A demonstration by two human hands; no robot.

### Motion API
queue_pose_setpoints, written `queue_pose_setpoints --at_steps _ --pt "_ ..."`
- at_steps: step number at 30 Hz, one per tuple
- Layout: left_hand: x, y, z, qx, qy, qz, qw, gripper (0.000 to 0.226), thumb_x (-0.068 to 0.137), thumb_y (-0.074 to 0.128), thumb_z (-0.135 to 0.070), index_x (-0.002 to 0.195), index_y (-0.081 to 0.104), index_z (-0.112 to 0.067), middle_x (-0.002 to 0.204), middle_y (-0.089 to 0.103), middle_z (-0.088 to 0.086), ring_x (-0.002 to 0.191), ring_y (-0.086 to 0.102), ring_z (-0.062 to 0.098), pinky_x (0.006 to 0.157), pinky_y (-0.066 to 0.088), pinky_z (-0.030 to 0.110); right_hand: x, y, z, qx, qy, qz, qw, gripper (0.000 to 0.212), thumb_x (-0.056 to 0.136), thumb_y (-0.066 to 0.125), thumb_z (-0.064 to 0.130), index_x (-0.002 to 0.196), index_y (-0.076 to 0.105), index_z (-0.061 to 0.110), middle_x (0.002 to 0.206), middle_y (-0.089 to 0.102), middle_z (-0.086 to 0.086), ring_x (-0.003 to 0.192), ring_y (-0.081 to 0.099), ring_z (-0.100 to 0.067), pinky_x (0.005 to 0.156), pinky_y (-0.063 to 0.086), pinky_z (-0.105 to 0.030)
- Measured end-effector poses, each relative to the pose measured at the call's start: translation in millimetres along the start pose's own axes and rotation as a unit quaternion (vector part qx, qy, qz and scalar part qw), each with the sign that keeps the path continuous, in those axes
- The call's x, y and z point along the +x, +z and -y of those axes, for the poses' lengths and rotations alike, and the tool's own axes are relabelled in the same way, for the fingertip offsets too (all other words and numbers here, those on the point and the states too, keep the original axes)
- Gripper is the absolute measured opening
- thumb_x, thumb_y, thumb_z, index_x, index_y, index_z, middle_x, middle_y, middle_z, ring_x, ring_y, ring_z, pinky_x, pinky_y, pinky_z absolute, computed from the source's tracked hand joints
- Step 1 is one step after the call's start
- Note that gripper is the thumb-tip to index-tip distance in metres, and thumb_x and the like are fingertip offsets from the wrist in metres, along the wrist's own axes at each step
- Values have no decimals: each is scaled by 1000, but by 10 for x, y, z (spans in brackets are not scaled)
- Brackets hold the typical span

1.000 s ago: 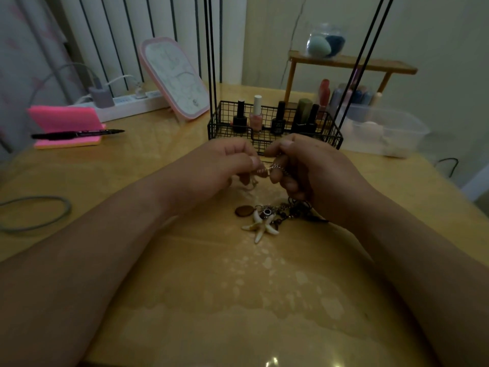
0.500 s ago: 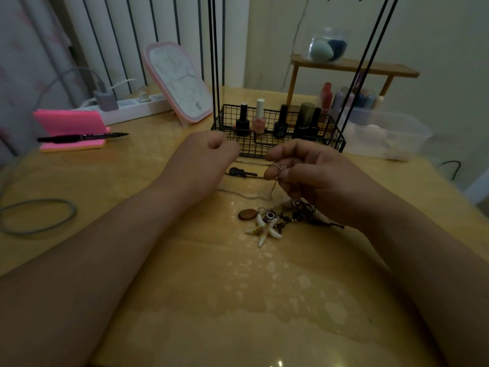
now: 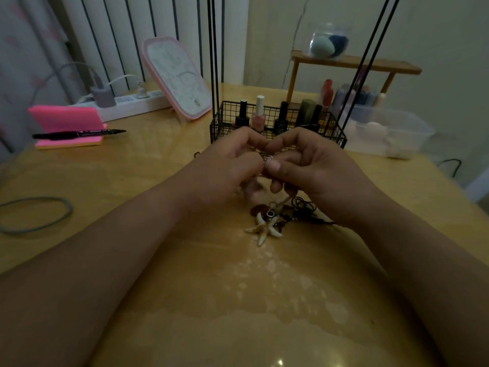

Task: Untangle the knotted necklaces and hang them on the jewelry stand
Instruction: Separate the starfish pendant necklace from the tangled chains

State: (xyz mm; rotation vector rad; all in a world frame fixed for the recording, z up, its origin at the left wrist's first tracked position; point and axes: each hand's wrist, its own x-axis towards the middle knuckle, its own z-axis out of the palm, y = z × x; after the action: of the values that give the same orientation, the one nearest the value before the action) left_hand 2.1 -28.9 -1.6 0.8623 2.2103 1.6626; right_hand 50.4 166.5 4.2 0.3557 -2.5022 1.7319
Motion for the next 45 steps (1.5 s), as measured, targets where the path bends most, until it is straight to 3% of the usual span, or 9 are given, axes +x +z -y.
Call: queue_pose_setpoints --at_steps 5,8,11,16,19,22,28,33,45 --pt "32 -47 63 96 6 -26 995 11 100 66 -27 111 66 -27 66 59 -13 57 52 0 55 45 23 -3 -1 -25 -44 -18 -48 998 20 96 72 12 112 61 15 90 77 -3 77 73 -15 64 54 -32" --pt "45 -84 78 109 23 -61 992 4 99 68 -28 102 70 -26 70 61 -12 69 61 11 76 58 35 -3 -3 -45 -60 -13 -55 997 18 96 72 13 111 63 17 89 75 -2 73 69 -9 61 52 -21" --pt "50 -113 91 95 21 -70 993 6 102 65 -23 102 71 -22 65 62 -17 58 56 -4 60 47 14 4 -7 -63 -94 -16 -66 993 14 96 72 16 108 67 22 96 76 -1 84 71 -9 66 53 -16" --pt "37 -100 79 57 0 -43 997 13 106 58 -23 101 70 -20 82 73 -1 59 50 6 51 40 19 9 3 -97 -128 -34 -74 988 10 95 75 27 105 71 27 98 74 2 96 71 -17 91 59 -47" --pt "37 -91 82 64 4 -37 997 15 106 58 -25 98 69 -21 81 73 -1 61 51 11 52 42 21 2 29 -93 -140 -38 -67 987 10 96 73 30 105 70 26 97 74 2 95 71 -16 86 60 -46" --pt "34 -87 90 78 19 -26 996 15 106 57 -25 97 69 -20 77 71 -3 60 50 10 51 42 20 -1 28 -89 -134 -34 -60 989 7 98 70 28 104 70 24 93 75 6 84 71 -2 69 53 -30" --pt "40 -104 117 89 25 -21 995 13 106 57 -22 99 67 -21 79 70 -6 62 50 8 53 42 20 -4 15 -88 -130 -22 -58 990 10 103 64 23 109 72 22 93 78 6 65 63 10 67 45 -18" --pt "46 -87 142 115 29 -23 993 8 104 61 -25 99 66 -25 76 69 -10 61 51 3 54 42 21 4 41 -125 -185 -29 -61 980 8 98 70 28 105 70 26 93 76 11 89 71 -2 77 59 -31" --pt "42 -85 81 39 -27 -26 999 13 105 57 -21 96 66 -22 79 70 -5 64 54 9 53 42 19 5 40 -124 -153 -25 -34 987 4 100 67 27 103 68 23 93 76 7 71 63 -2 65 48 -27"
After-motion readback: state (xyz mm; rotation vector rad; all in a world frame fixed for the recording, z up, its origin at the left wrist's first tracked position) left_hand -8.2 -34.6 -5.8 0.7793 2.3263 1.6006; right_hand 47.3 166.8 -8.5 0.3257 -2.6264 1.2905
